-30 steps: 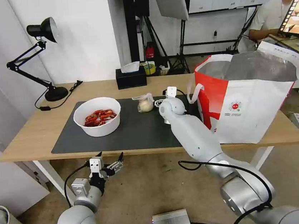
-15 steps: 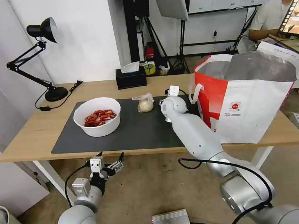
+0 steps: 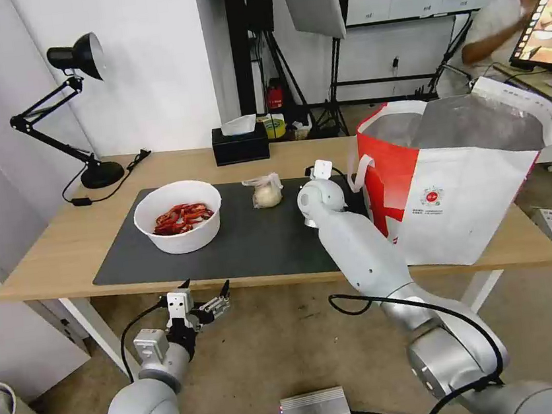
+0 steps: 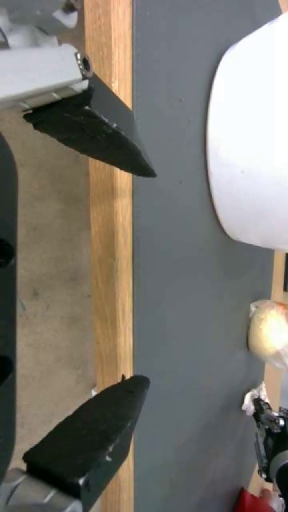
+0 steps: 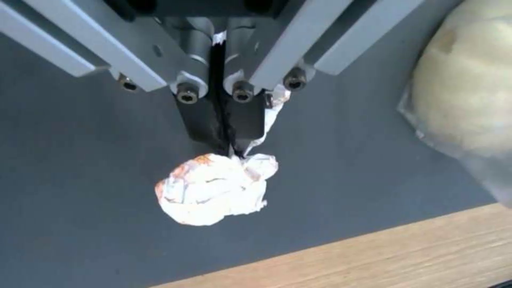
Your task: Pick up the trash from the table and place it into the takeout bag.
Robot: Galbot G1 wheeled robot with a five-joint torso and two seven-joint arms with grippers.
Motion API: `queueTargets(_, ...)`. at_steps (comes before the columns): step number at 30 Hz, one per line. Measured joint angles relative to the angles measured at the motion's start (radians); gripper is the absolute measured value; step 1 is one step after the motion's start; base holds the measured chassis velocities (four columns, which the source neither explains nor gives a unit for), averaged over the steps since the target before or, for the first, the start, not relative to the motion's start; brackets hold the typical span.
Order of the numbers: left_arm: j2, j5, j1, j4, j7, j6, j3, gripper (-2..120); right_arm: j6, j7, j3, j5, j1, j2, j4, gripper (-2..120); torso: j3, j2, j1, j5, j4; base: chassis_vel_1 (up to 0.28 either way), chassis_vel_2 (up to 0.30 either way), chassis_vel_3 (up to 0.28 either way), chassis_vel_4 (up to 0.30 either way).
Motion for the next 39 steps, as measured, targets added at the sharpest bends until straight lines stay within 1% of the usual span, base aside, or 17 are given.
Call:
queueTargets(16, -0.002, 0.000, 0.000, 0.003, -0.002, -0.005, -0.005, 100, -0.007, 0.002, -0.011, 0.012, -0.007, -0.002, 0.056, 0, 0.000, 0.000, 0.000, 0.0002, 0.0001, 0.000, 0.000, 0.000, 0.000)
queueTargets(22, 0.004, -0.005, 0.002, 0.007, -0.002, -0.022, -0.009, 100, -0.007, 0.016, -0.047, 0.005, -0.020, -0.018, 0.127, 0, 0.000, 0.000, 0.000, 0.0002, 0.0000, 0.000, 0.000, 0.000, 0.000)
queueTargets(29, 0.010, -0.013, 0.002, 0.009, -0.001, -0.024, -0.013, 100, -0.007, 0.020, -0.089, -0.025, -0.040, -0.038, 0.206, 0, 0.000, 0.000, 0.000, 0.0002, -0.0001, 0.000, 0.000, 0.000, 0.000)
queueTargets(35, 0.013, -0.015, 0.002, 0.010, 0.000, -0.024, -0.014, 100, -0.007, 0.020, -0.096, -0.034, -0.046, -0.044, 0.224, 0, 0.000, 0.000, 0.000, 0.0000, -0.0001, 0.000, 0.000, 0.000, 0.000)
queueTargets(37, 0.017, -0.016, 0.006, 0.009, 0.000, -0.024, -0.018, 100, 0.001, 0.015, -0.121, -0.090, -0.073, -0.069, 0.290, 0, 0.000, 0.000, 0.000, 0.0001, -0.0002, 0.000, 0.000, 0.000, 0.000)
queueTargets(38, 0.017, -0.016, 0.006, 0.009, 0.000, -0.024, -0.018, 100, 0.001, 0.015, -0.121, -0.090, -0.073, -0.069, 0.290, 0, 0.000, 0.000, 0.000, 0.0001, -0.0002, 0.000, 0.000, 0.000, 0.000)
queueTargets(39, 0.018, -0.016, 0.008, 0.008, 0.000, -0.024, -0.019, 100, 0.004, 0.011, -0.129, -0.107, -0.083, -0.079, 0.321, 0, 0.000, 0.000, 0.000, 0.0001, -0.0003, 0.000, 0.000, 0.000, 0.000)
